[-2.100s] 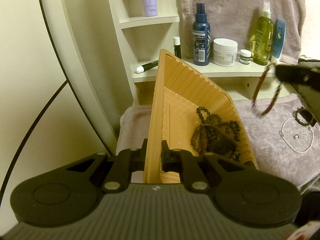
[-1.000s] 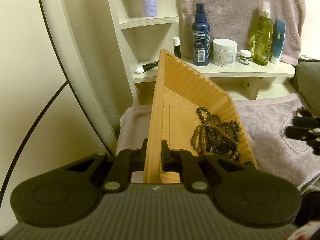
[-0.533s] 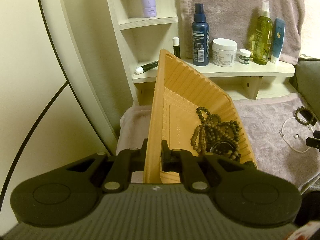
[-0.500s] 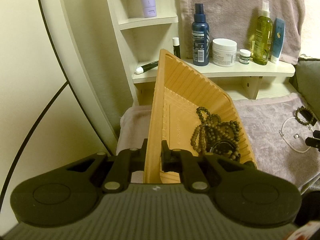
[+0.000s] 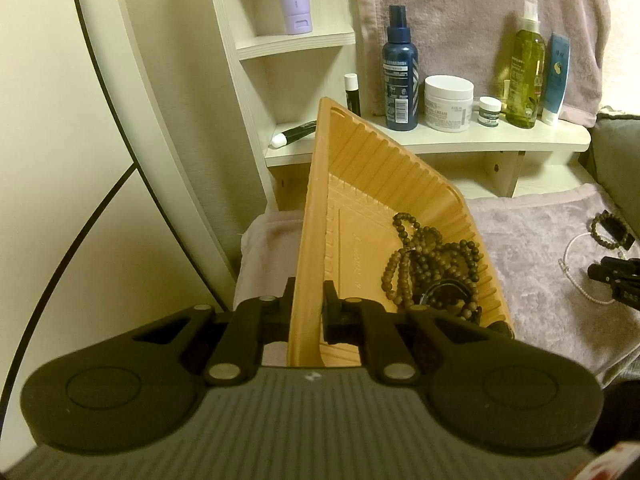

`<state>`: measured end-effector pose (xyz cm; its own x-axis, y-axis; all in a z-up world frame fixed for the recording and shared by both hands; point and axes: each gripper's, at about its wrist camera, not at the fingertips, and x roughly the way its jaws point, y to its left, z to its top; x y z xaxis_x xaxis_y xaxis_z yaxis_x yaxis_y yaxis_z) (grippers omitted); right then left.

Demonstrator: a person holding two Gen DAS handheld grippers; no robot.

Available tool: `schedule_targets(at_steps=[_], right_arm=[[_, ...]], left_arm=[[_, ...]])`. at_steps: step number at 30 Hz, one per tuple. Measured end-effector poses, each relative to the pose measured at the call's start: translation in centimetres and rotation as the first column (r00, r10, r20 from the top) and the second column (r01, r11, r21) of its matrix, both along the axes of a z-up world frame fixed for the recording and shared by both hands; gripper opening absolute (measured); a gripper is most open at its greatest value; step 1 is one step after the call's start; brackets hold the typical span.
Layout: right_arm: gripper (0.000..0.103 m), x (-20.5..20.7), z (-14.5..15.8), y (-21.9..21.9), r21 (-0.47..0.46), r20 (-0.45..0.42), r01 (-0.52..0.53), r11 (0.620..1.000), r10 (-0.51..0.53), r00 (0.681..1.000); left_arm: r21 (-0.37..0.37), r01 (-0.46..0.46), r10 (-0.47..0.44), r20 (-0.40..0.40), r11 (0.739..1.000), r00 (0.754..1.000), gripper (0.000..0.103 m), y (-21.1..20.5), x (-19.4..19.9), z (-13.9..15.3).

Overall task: Organize jewelry
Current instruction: 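Grasp the pearl stud earring on the towel with the right gripper, then carry the pearl earring over the tray with the right gripper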

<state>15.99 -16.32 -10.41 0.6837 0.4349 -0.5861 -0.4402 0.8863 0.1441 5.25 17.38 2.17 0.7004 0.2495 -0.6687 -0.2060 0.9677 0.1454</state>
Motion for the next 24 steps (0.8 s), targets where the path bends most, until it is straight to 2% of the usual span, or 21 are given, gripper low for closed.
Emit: schedule_targets(at_steps=[2, 8, 13, 19, 24], right_arm=[[0.021, 0.1, -0.1, 0.2, -0.009, -0.001, 0.007, 1.0, -0.007, 1.0], [0.018, -0.3, 0.1, 0.3, -0.02, 0.015, 0.011, 1.0, -0.01, 1.0], [0.018, -1.3, 2.1, 1.1, 0.007, 0.052, -0.025, 1.0, 0.024, 0.998], [0.018, -3.1, 6.4, 4.4, 0.121, 0.1, -0.173, 0.977, 0.161, 0.982], [0.018, -4.9, 8.7, 9.0, 0.175, 0.124, -0.363, 0.915, 0.346, 0.93]], left_arm=[[0.001, 0.0, 0.0, 0.0, 1.0, 1.0, 0.009, 0.0, 0.0, 0.0], [0.001, 0.0, 0.0, 0.0, 1.0, 1.0, 0.009, 0.0, 0.0, 0.0], [0.001, 0.0, 0.0, 0.001, 1.0, 1.0, 0.009, 0.0, 0.0, 0.0], [0.001, 0.0, 0.0, 0.0, 1.0, 1.0, 0.009, 0.0, 0.0, 0.0], [0.0, 0.0, 0.0, 0.0, 1.0, 1.0, 0.009, 0.0, 0.0, 0.0]])
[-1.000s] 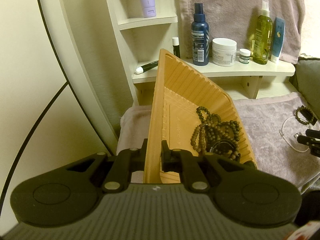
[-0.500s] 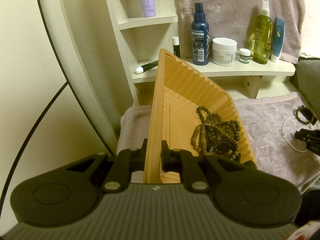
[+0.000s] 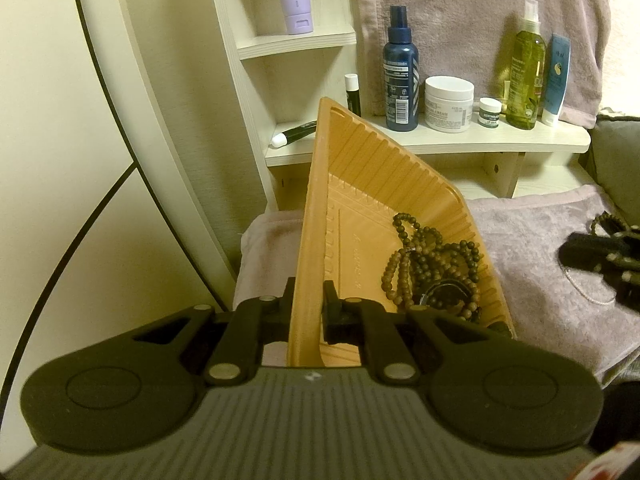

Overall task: Organize jewelry
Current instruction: 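Carry the pearl earring over the tray with the right gripper, then open the right gripper to drop the pearl earring into the tray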

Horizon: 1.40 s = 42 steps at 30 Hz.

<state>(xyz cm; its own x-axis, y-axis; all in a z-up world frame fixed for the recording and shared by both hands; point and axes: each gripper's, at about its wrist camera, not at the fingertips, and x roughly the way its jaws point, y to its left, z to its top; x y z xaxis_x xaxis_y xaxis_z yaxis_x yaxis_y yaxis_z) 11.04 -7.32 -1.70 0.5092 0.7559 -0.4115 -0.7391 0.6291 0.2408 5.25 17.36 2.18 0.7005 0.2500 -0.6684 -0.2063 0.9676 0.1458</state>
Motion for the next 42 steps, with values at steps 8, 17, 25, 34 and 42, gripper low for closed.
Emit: schedule_targets(at_steps=[8, 17, 25, 34, 42], right_arm=[[0.018, -1.8, 0.1, 5.8, -0.014, 0.015, -0.216, 0.976, 0.216, 0.976], [0.019, -1.5, -1.0, 7.3, -0.017, -0.029, -0.271, 0.962, 0.271, 0.962], [0.055, -1.5, -1.1, 6.5, 0.023, -0.053, -0.247, 0.969, 0.248, 0.967], [0.055, -2.0, -1.2, 0.8, -0.019, 0.006, -0.029, 0.999, 0.029, 1.0], [0.055, -0.9, -3.2, -6.4, -0.061, -0.014, 0.241, 0.969, -0.243, 0.97]], left_arm=[[-0.001, 0.001, -0.001, 0.0, 1.0, 1.0, 0.009, 0.0, -0.1, 0.0], [-0.003, -0.004, 0.004, 0.005, 1.0, 1.0, 0.009, 0.0, -0.1, 0.0], [-0.004, -0.006, 0.006, 0.005, 1.0, 1.0, 0.009, 0.0, -0.1, 0.0], [-0.003, -0.005, 0.005, 0.007, 1.0, 1.0, 0.009, 0.1, -0.1, 0.0], [-0.003, -0.004, 0.004, 0.008, 1.0, 1.0, 0.009, 0.1, -0.2, 0.0]])
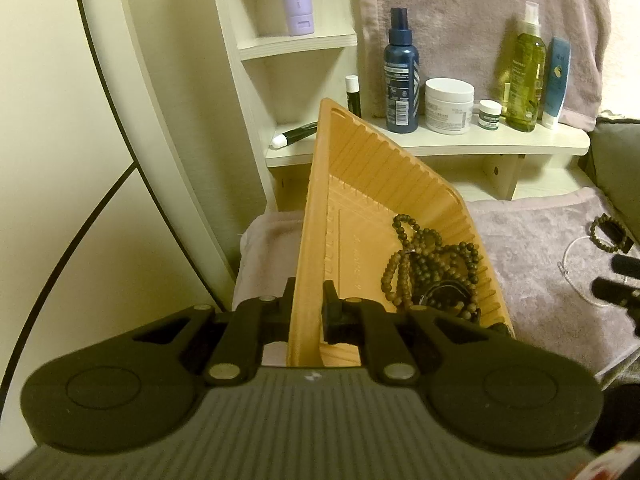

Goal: Organize jewelry

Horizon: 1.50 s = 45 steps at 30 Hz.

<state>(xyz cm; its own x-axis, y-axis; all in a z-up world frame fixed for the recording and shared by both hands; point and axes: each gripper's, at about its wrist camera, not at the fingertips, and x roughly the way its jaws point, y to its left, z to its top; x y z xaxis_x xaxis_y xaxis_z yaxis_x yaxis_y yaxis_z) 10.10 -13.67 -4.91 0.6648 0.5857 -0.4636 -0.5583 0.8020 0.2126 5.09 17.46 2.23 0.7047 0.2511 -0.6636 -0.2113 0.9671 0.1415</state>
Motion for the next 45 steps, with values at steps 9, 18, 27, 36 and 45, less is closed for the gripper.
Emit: schedule_targets(at_steps=[9, 18, 27, 36, 45], right_arm=[[0.054, 2.0, -1.7, -5.6, -0.073, -0.003, 0.197, 0.978, -0.198, 0.98], [0.036, 4.7, -3.8, -6.5, -0.181, -0.001, 0.229, 0.957, -0.233, 0.973], [0.032, 7.0, -5.4, -6.4, -0.22, -0.019, 0.228, 0.949, -0.237, 0.971], [0.032, 6.5, -5.0, -5.6, -0.193, -0.022, 0.189, 0.963, -0.197, 0.98], [0.032, 7.4, -5.7, -5.4, -0.222, -0.044, 0.22, 0.95, -0.235, 0.971]], left_arm=[[0.002, 0.001, -0.001, -0.001, 1.0, 1.0, 0.009, 0.0, 0.0, 0.0], [0.004, 0.002, -0.002, -0.003, 1.0, 1.0, 0.009, -0.1, 0.0, 0.0], [0.004, 0.001, -0.001, -0.005, 1.0, 1.0, 0.009, -0.1, 0.0, 0.0], [0.007, 0.002, -0.002, -0.006, 1.0, 1.0, 0.009, -0.1, 0.1, -0.1], [0.006, 0.001, -0.001, -0.006, 1.0, 1.0, 0.009, -0.1, 0.1, -0.1]])
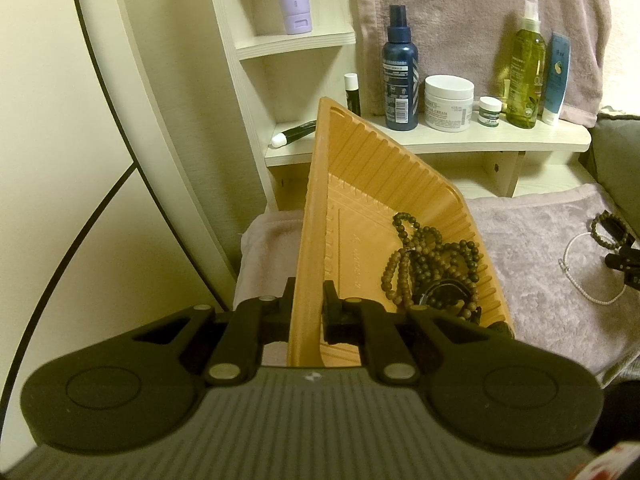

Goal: Organize jewelry

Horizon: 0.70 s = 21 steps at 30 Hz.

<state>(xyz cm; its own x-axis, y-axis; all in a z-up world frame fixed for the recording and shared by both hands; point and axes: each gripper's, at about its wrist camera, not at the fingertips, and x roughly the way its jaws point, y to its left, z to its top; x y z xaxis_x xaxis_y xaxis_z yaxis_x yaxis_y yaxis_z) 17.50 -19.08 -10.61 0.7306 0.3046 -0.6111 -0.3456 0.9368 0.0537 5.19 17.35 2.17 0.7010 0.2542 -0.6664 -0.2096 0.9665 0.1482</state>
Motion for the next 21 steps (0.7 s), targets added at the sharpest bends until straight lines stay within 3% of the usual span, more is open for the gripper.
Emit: schedule_targets(at_steps=[3, 5, 13, 16, 21], right_arm=[[0.031, 0.05, 0.07, -0.19, 0.022, -0.005, -0.005, 1.0, 0.005, 1.0], [0.025, -0.11, 0.19, -0.28, 0.048, -0.013, -0.017, 0.999, 0.018, 1.0], [0.022, -0.22, -0.01, -0.06, 0.026, -0.007, 0.006, 1.0, -0.006, 1.0], [0.008, -0.3, 0.05, -0.11, 0.027, -0.007, 0.013, 1.0, -0.013, 1.0], [0.008, -0.67, 0.57, -0.19, 0.022, 0.013, 0.01, 1.0, -0.01, 1.0]], left_arm=[[0.0, 0.0, 0.0, 0.0, 1.0, 1.0, 0.009, -0.01, -0.02, -0.01], [0.0, 0.0, 0.0, 0.0, 1.0, 1.0, 0.009, -0.02, -0.02, -0.01], [0.0, 0.0, 0.0, -0.001, 1.0, 1.0, 0.009, -0.02, -0.03, -0.01], [0.001, 0.0, 0.0, 0.0, 1.0, 1.0, 0.009, -0.03, -0.04, 0.0], [0.0, 0.0, 0.0, -0.001, 1.0, 1.0, 0.009, -0.03, -0.03, 0.0]])
